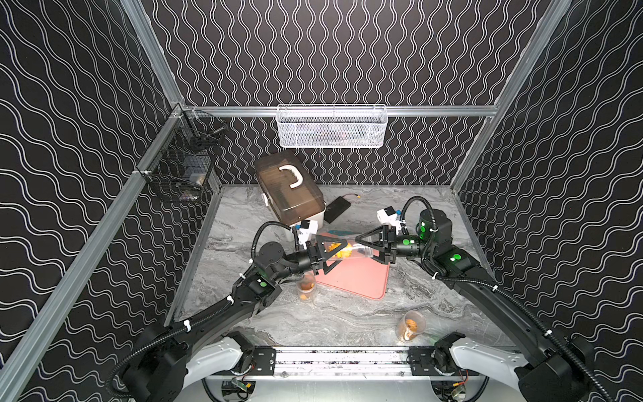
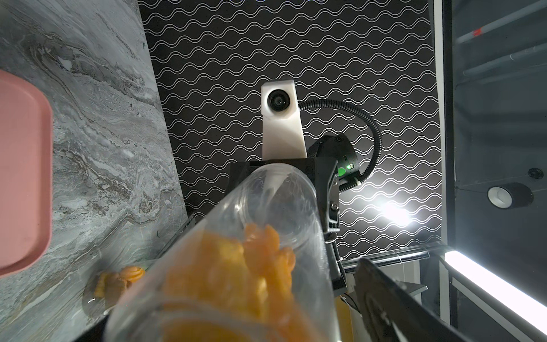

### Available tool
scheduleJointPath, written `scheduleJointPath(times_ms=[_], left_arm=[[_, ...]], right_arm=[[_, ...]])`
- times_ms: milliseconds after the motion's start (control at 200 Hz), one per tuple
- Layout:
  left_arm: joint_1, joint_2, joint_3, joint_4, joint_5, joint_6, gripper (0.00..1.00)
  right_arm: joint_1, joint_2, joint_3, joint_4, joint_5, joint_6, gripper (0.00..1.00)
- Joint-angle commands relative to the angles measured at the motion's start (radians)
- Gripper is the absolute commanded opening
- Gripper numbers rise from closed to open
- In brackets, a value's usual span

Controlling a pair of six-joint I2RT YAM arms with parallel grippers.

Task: Pour the cookies out of the jar
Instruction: Unscrew the lid from the jar.

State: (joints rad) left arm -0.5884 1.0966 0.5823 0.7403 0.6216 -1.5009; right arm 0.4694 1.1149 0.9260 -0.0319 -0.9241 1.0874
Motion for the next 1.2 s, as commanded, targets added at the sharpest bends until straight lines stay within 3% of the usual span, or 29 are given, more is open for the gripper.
scheduleJointPath(times_ms=[0, 325, 545, 836, 1196], left_arm=[[-0.001, -0.018, 0.017, 0.056, 0.007, -0.003, 0.91], [-0.002, -0.008, 0.010, 0.079, 0.012, -0.016, 0.77], [-0.001, 0.006, 0.005, 0.107, 0.014, -0.028, 0.73], [0.000, 0.018, 0.033, 0.050, 0.031, -0.009, 0.92], [0.005, 0.024, 0.041, 0.042, 0.053, -0.014, 0.91]], right_arm=[[0.000, 0.001, -0.001, -0.004, -0.006, -0.011, 0.64], [0.000, 0.006, 0.005, -0.013, -0.002, -0.016, 0.65], [0.000, 0.009, 0.009, -0.025, 0.000, -0.024, 0.65], [0.000, 0.009, 0.023, -0.037, -0.013, -0.037, 0.64], [0.000, -0.002, 0.019, -0.078, -0.013, -0.064, 0.64]])
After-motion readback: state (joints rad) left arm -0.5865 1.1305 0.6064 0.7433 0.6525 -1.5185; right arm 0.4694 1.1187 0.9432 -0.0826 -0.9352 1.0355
